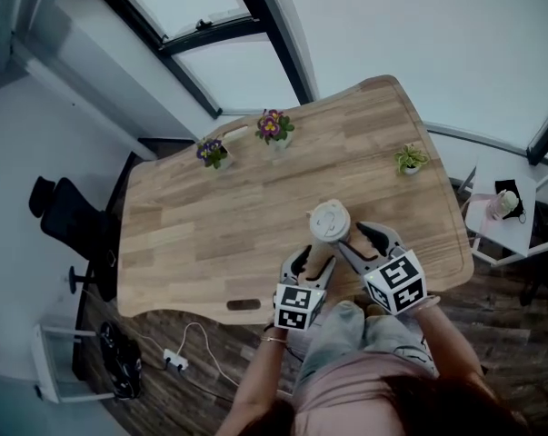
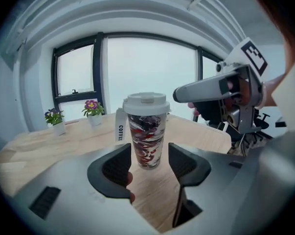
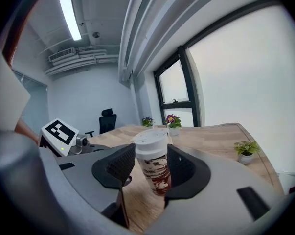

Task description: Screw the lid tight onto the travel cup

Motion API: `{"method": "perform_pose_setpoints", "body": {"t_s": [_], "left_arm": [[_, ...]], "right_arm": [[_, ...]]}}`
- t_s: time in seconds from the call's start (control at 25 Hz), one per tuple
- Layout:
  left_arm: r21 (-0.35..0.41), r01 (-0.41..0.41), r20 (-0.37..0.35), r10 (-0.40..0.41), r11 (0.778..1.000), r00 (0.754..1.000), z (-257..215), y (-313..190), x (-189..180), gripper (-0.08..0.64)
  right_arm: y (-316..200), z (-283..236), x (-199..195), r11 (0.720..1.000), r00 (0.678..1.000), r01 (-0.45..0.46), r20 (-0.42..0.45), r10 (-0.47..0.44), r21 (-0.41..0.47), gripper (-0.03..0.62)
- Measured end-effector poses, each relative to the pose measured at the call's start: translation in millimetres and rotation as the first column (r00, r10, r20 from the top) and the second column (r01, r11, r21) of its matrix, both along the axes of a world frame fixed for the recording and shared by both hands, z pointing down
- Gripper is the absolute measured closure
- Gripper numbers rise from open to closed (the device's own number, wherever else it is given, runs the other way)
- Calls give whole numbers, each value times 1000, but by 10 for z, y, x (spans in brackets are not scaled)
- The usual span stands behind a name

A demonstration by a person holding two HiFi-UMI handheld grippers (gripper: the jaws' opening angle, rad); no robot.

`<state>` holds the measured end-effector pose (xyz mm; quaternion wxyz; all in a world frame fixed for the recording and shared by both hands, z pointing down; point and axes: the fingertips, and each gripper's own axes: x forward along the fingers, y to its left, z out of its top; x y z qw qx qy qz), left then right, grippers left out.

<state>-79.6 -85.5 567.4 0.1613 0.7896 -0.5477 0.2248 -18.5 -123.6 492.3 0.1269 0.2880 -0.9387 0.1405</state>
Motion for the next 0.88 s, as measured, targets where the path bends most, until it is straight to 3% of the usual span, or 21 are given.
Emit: {"method": "perform_pose_setpoints", "body": {"t_s": [0.28,0.48,0.88], "left_arm": [[98,140,-9,-140,985,990,-270,219,-45,461],[161,242,-30,-241,957,970,-485,358,-94,540],[227,320,-87,-308,920,947,-925,491,-34,558]], "right_arm": [[101,-50,136,998,996,-11,86,16,-57,474],[177,-115,196,999,995,-5,96,9,-39,526],[318,-330,303,999,996,-32,82,29,37,592]]}}
